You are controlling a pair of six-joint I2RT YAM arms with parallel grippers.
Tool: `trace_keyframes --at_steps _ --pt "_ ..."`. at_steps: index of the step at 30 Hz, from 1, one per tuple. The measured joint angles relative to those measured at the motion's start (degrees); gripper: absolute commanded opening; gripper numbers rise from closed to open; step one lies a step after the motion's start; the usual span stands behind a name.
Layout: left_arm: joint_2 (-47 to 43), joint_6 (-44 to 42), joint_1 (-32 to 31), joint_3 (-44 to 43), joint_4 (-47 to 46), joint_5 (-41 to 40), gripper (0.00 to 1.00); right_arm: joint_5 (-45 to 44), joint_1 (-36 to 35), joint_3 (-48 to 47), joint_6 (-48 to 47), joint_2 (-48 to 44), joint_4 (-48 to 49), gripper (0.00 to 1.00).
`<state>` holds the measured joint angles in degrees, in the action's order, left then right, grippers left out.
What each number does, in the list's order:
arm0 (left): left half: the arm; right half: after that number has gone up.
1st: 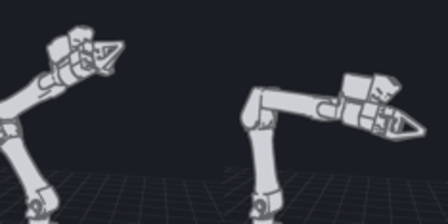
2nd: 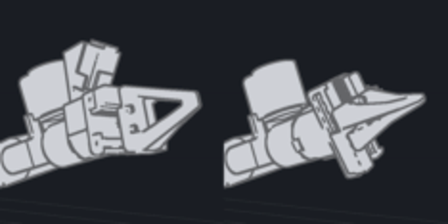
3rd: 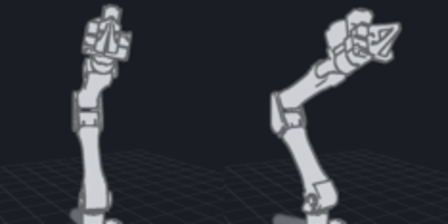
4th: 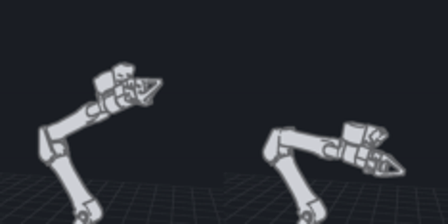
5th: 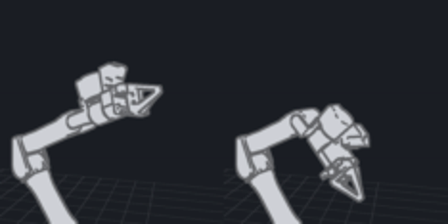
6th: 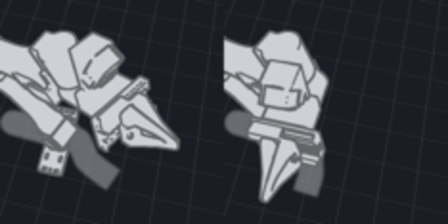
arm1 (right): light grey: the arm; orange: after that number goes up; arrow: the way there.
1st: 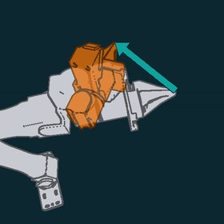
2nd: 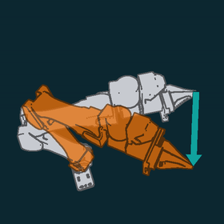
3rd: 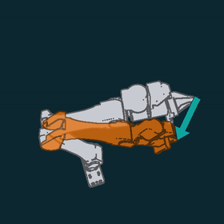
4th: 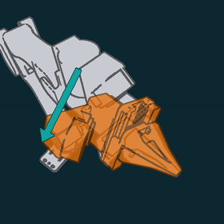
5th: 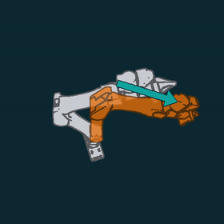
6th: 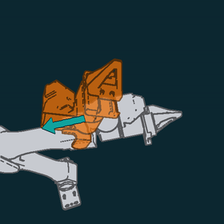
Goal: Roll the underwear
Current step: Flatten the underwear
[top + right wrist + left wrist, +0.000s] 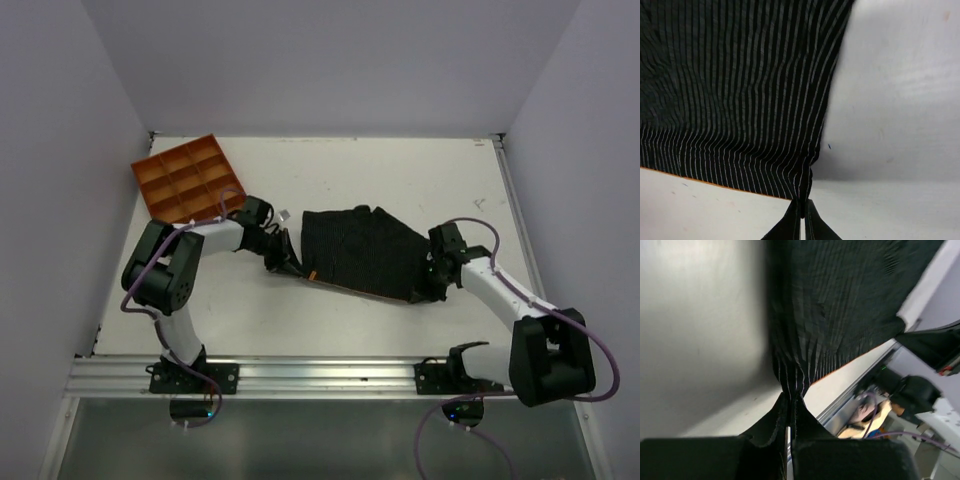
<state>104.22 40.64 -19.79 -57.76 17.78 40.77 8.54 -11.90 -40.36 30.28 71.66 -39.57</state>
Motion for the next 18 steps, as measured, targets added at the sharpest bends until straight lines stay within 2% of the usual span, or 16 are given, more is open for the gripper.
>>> trace_keyframes --at_steps 1,3,5,7,8,10,14,18 --pt "-0.15 -0.24 -1.11 3.06 -0.11 -0.57 0.02 0.50 -0.13 2.75 0.20 -0.68 0.79 0.00" --pt "-0.87 -0.76 -3.34 7.61 -0.33 -1.68 0.10 1.18 -0.28 6.36 0.76 -3.13 1.09 0.00" --pt "-3.28 -1.09 -5.42 10.88 -0.02 -2.29 0.26 1.42 -0.50 8.20 1.33 -5.99 1.20 0.15" --pt "-6.93 -1.84 -6.25 12.52 1.22 -4.96 0.34 1.57 -1.55 9.62 2.75 -9.25 1.42 0.32" --pt "-8.76 -2.43 -6.32 12.79 2.36 -6.73 0.37 1.51 -2.45 10.03 4.04 -10.95 1.14 0.34" --pt "-12.00 -3.06 -6.21 12.76 4.59 -10.40 0.38 1.46 -3.52 10.14 5.75 -13.11 0.52 0.40" --pt "-15.98 -4.68 -6.21 10.54 9.42 -16.31 0.41 -0.04 -3.85 8.68 8.85 -14.56 -1.88 0.44" --pt "-14.75 -6.84 -6.21 2.69 11.72 -19.91 0.44 -3.06 -3.85 1.25 9.84 -10.78 -5.92 0.46"
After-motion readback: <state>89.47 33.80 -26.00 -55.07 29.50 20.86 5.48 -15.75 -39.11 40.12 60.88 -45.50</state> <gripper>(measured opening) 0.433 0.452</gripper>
